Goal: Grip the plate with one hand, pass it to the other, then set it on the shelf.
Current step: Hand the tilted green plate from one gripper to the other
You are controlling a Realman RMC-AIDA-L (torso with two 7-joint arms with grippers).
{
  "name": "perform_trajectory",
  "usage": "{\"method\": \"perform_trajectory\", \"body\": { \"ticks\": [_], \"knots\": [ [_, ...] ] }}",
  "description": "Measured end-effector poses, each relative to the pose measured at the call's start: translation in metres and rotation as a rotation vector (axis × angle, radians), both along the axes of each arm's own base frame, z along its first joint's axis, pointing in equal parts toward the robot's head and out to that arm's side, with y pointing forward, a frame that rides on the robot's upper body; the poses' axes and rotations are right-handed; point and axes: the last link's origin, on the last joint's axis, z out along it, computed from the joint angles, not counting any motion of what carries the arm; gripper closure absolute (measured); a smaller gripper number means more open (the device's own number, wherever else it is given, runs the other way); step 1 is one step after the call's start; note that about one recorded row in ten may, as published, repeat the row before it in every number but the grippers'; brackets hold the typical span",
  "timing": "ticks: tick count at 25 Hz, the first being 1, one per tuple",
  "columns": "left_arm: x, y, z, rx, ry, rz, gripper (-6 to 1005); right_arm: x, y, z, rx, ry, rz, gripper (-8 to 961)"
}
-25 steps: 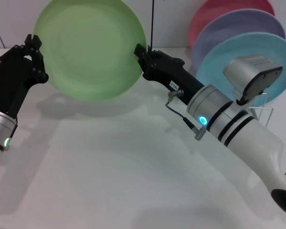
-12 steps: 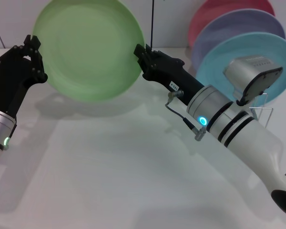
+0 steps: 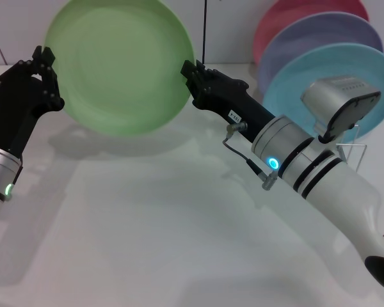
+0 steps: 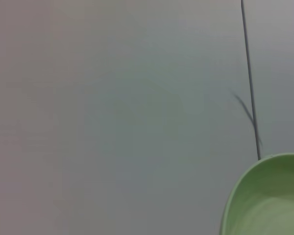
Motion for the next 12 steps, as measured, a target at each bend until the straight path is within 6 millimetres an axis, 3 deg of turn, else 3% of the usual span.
{"method": "perform_trajectory", "body": {
  "ticks": [12],
  "knots": [
    [0.0002,0.0002,0.0005,0.001,0.001,-0.003,966,0.0001,0.0,0.0,0.0,0.0,0.0,849]
  ]
}}
